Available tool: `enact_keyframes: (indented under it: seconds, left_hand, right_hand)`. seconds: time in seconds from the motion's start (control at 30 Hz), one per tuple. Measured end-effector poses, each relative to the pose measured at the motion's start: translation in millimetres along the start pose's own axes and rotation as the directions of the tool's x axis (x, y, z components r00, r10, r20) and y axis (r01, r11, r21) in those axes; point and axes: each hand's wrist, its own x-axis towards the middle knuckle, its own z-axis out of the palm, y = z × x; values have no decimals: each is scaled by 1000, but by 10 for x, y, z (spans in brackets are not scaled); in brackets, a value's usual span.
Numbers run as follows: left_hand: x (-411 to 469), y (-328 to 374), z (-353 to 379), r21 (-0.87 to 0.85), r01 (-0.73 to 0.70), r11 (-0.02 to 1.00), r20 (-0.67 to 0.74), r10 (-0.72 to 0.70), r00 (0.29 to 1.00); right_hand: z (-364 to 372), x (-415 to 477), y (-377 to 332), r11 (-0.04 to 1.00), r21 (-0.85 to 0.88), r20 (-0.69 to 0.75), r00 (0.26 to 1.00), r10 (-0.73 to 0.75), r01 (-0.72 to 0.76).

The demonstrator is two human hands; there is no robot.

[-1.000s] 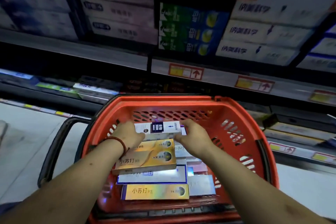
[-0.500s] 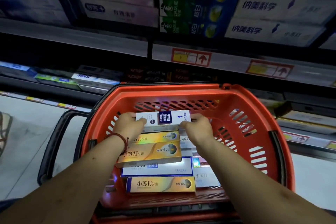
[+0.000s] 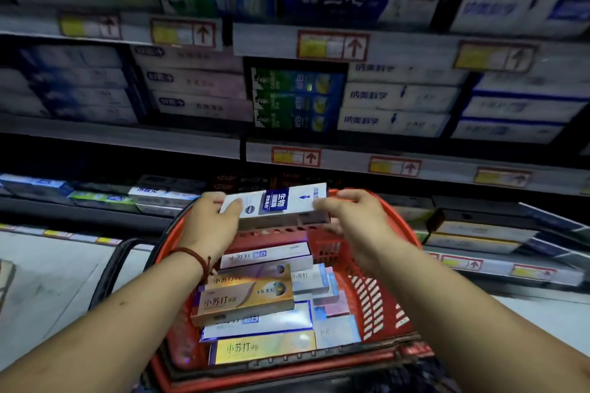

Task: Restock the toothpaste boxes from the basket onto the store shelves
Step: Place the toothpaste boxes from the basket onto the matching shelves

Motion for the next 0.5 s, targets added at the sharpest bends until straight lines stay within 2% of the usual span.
enact_keyframes:
  seconds: [0.07, 0.13, 0.23, 0.3, 0.37, 0.47, 0.5]
  left_hand:
    - [-97, 157, -64, -77, -16, 997, 42, 20, 999]
    - [-207, 234, -100, -137, 14, 990, 103, 0, 995]
    - [-391, 280, -78, -258, 150, 955, 316, -63, 947]
    - [-526, 384, -49, -368, 270, 890, 495, -58, 867]
    - [-614, 522, -35, -504, 414, 758, 613, -23, 789]
    - [-643, 609, -33, -635, 510, 580, 631, 9, 776]
    - [-614, 598, -33, -657, 518, 548, 611, -16, 791]
  right_hand:
    - [-12, -147, -193, 998, 54, 52, 998, 34, -37]
    - [2, -306, -314, 999, 46, 70, 998, -6, 2]
    - [74, -495, -344, 950, -189, -5, 967, -254, 248]
    - [149, -617, -336, 825, -393, 26, 902, -430, 405]
    - [259, -719, -282, 659, -574, 122, 847, -518, 486]
    - [421, -883, -167, 368, -720, 326, 754, -570, 589]
    - [452, -908, -138, 313, -719, 387, 731, -561, 621]
